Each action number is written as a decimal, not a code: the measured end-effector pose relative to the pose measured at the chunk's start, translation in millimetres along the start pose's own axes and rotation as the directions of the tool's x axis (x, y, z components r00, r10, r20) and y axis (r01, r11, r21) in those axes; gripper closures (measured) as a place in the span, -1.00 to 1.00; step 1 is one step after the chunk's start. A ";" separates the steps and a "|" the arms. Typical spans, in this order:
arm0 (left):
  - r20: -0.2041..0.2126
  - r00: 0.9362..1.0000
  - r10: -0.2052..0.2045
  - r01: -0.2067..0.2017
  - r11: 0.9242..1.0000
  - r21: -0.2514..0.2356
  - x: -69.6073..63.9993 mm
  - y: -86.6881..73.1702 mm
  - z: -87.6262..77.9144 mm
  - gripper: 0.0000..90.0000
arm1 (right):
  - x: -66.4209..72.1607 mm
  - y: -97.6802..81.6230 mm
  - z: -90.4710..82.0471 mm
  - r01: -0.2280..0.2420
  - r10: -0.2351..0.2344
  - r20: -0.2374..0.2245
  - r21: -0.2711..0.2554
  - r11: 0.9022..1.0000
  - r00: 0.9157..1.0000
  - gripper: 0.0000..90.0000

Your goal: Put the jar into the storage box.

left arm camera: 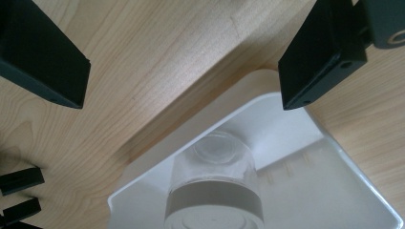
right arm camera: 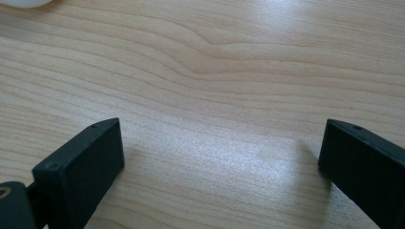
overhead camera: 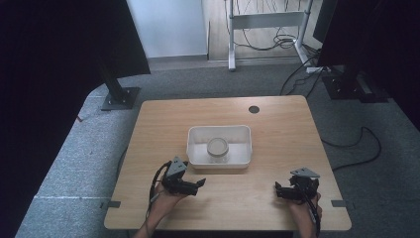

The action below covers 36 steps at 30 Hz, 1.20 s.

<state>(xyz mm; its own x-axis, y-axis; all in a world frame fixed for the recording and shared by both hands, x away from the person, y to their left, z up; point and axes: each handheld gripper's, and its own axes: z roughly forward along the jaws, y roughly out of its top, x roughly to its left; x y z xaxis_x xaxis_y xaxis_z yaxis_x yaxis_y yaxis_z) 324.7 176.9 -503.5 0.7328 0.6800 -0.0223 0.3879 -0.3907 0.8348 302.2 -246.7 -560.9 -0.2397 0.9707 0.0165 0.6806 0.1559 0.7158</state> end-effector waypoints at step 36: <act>-0.025 0.999 -0.041 0.043 0.997 0.071 7.1 -55.8 -18.0 -0.91 | 0.2 -0.1 -0.1 0.000 0.000 0.000 0.000 1.000 1.000 -0.98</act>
<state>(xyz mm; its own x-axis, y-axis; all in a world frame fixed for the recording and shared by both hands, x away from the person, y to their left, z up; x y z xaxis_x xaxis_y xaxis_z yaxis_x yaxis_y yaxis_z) 298.2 214.7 -540.3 0.7022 0.7107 -0.0429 0.4574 -0.4040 0.7922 302.0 -246.6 -560.9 -0.2394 0.9708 0.0164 0.6804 0.1557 0.7161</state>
